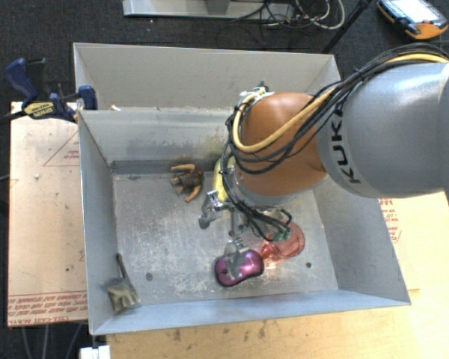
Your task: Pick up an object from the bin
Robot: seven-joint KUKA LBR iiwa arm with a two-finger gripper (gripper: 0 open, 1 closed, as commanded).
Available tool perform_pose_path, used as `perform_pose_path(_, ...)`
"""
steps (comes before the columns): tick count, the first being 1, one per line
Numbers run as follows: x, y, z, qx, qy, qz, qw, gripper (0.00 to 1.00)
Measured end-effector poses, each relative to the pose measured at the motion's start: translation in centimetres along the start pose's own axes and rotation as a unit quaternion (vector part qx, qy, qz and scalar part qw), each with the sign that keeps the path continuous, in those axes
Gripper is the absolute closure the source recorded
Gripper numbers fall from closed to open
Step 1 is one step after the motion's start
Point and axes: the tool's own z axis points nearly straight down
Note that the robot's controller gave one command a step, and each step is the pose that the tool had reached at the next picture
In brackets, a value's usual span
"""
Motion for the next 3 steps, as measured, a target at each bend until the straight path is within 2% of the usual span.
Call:
perform_pose_path(1,1.4,-2.7,4.0,0.0,-0.004,-0.028,0.9996,0.0)
perform_pose_path(2,2.6,-5.9,9.1,0.0,-0.0005,-0.033,0.9995,1.0)
perform_pose_path(3,2.6,-5.9,9.1,0.0,-0.0005,-0.033,0.9995,1.0)
